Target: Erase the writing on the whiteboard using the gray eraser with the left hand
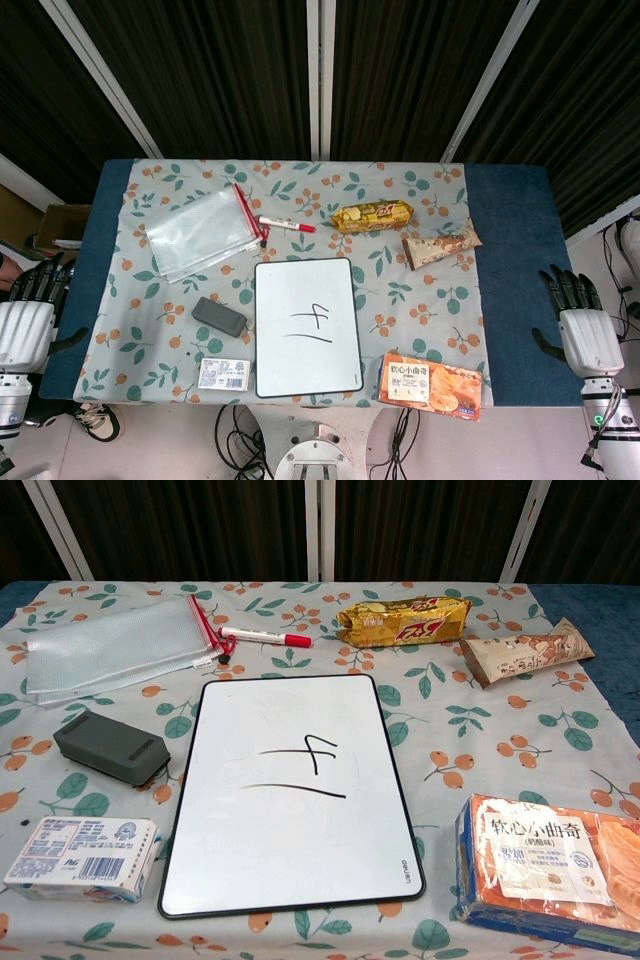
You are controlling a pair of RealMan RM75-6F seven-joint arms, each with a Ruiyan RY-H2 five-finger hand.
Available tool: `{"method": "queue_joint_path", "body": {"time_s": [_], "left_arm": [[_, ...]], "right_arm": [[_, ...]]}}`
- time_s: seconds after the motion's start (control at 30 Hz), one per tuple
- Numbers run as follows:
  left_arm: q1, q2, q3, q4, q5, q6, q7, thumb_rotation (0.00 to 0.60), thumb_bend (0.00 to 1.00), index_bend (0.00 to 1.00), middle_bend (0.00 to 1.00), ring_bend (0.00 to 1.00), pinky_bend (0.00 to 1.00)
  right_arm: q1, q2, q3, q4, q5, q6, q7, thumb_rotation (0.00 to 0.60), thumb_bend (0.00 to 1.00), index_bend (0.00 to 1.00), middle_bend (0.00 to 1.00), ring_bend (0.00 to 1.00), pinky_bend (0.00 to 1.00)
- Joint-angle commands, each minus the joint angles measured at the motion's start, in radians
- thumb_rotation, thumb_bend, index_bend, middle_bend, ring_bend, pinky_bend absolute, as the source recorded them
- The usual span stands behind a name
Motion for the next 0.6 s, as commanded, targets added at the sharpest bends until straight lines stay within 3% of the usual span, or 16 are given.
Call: {"method": "queue_joint_path", "body": {"time_s": [0.03,0.4,0.6], "left_arm": [[-0.005,-0.003,-0.002,0.006,-0.006,-0.011,-0.007,0.6,0.0,0.0,0.02,0.06,0.16],[-0.024,-0.001,0.014,0.008,0.039,-0.026,0.003,0.6,0.0,0.0,0.02,0.06,0.17],[-0.073,-0.023,0.045,0.033,0.165,-0.042,-0.022,0.6,0.0,0.05,0.07,0.07,0.21]], "right_arm": [[0.003,-0.003,0.0,0.0,0.005,-0.007,-0.007,0.6,0.19,0.0,0.0,0.0,0.0],[-0.007,0.015,0.004,-0.009,0.008,0.015,0.013,0.6,0.19,0.0,0.0,0.0,0.0],[-0.012,0.035,0.012,-0.014,0.005,0.03,0.042,0.6,0.19,0.0,0.0,0.0,0.0]]}}
